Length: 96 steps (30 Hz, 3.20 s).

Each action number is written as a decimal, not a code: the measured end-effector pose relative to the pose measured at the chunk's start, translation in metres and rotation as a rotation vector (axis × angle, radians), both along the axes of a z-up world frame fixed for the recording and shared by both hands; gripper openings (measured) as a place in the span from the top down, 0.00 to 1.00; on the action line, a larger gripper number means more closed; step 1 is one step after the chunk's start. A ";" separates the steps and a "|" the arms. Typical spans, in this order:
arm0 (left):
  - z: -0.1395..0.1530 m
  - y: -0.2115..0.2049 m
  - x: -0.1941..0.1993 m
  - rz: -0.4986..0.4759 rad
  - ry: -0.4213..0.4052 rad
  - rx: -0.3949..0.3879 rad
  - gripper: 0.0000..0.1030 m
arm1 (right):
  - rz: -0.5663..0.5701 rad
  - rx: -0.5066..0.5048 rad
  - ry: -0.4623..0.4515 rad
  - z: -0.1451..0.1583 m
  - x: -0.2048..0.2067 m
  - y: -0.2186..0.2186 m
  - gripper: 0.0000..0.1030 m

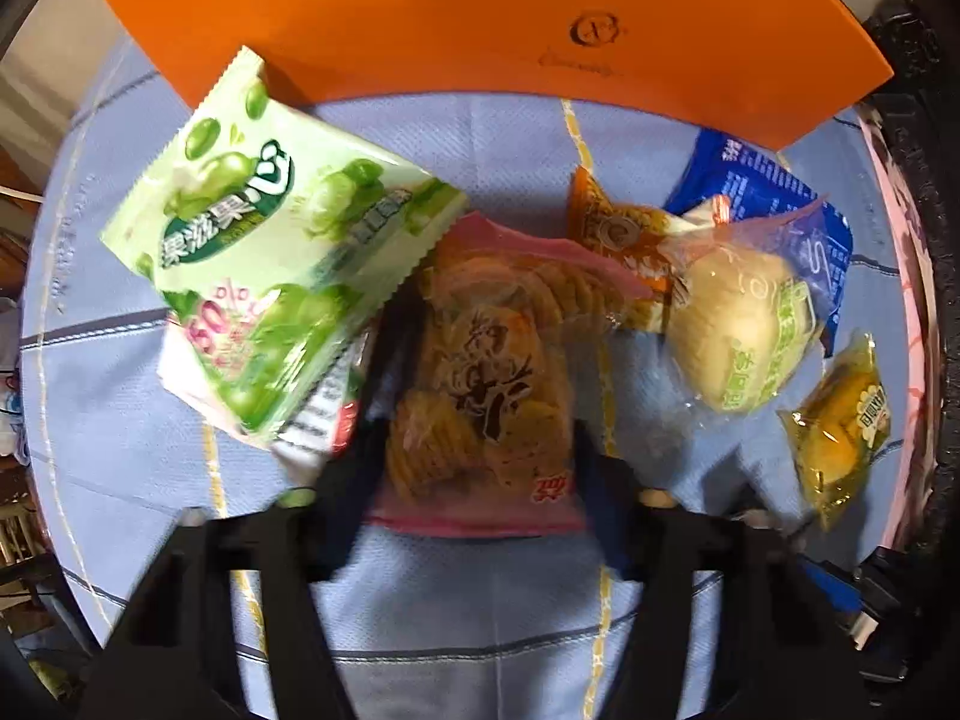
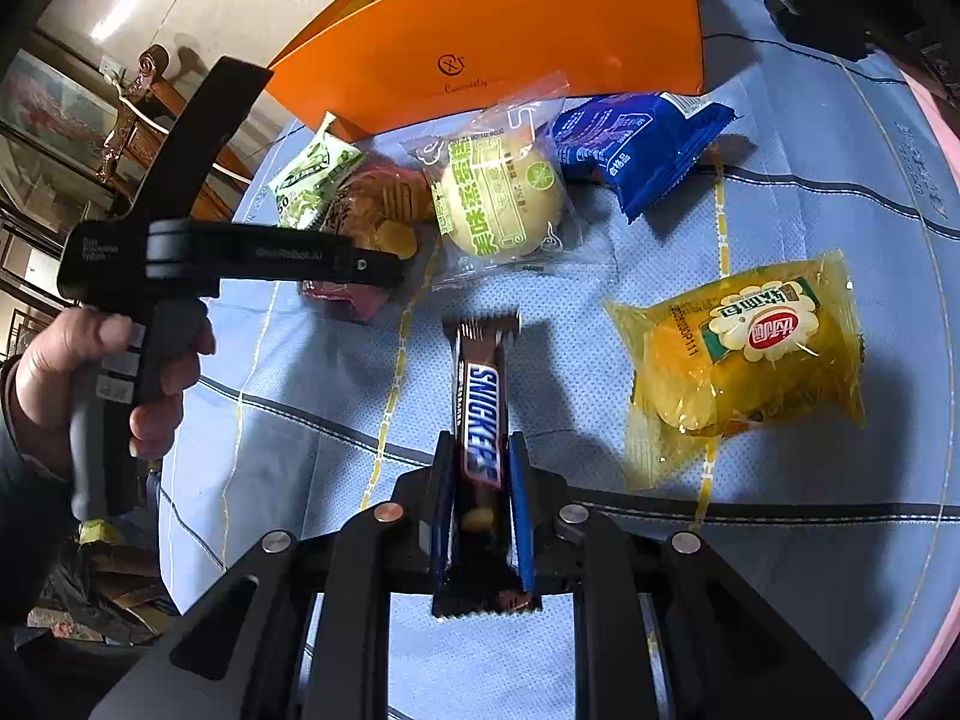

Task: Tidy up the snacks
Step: 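Grasp the pink round-cracker bag with the left tool while the right tool holds the Snickers, then carry both snacks into the orange box and open both tools, then grasp the second yellow bread pack with the right tool and lift it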

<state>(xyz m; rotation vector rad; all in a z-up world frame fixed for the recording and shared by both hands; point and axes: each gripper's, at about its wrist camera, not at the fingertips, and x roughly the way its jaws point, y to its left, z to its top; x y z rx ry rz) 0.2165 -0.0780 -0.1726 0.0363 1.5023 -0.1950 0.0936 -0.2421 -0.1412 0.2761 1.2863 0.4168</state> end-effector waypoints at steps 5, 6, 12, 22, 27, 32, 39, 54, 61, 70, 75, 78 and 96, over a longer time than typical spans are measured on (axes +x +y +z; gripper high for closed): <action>0.007 0.017 -0.011 0.029 0.007 -0.045 0.60 | 0.003 -0.005 -0.007 0.007 -0.003 0.000 0.84; 0.011 0.018 -0.016 0.025 0.002 -0.055 0.60 | 0.009 -0.017 0.001 0.005 -0.005 0.002 0.84; 0.019 0.030 -0.035 0.032 0.003 -0.076 0.60 | 0.058 -0.161 -0.058 0.004 -0.013 0.015 0.44; 0.044 0.039 -0.059 0.038 -0.031 -0.146 0.60 | 0.178 -0.382 -0.073 -0.022 -0.006 0.051 0.75; 0.045 0.061 -0.071 0.059 -0.022 -0.166 0.60 | 0.198 -0.415 -0.094 -0.014 -0.013 0.058 0.84; 0.048 0.064 -0.077 0.056 -0.029 -0.172 0.59 | 0.034 -0.164 -0.028 0.004 -0.009 0.021 0.83; 0.066 0.064 -0.079 0.041 -0.062 -0.175 0.59 | 0.014 -0.152 -0.082 0.034 -0.005 0.017 0.83; 0.156 0.060 -0.012 0.010 -0.261 -0.181 0.59 | -0.072 -0.132 -0.303 0.133 0.076 -0.013 0.83; 0.170 0.038 0.069 -0.022 -0.316 -0.136 0.59 | -0.106 -0.101 -0.359 0.151 0.146 -0.013 0.83; 0.146 0.029 0.149 0.023 -0.285 -0.168 0.57 | -0.166 -0.088 -0.352 0.132 0.235 -0.015 0.80; 0.150 0.040 0.149 0.124 -0.348 -0.182 0.05 | -0.279 -0.119 -0.386 0.125 0.241 -0.026 0.37; 0.152 0.047 0.138 0.114 -0.333 -0.204 0.05 | -0.292 -0.055 -0.363 0.120 0.224 -0.035 0.35; 0.119 0.103 -0.019 0.104 -0.213 -0.070 0.05 | -0.350 -0.065 -0.144 0.068 0.018 -0.067 0.08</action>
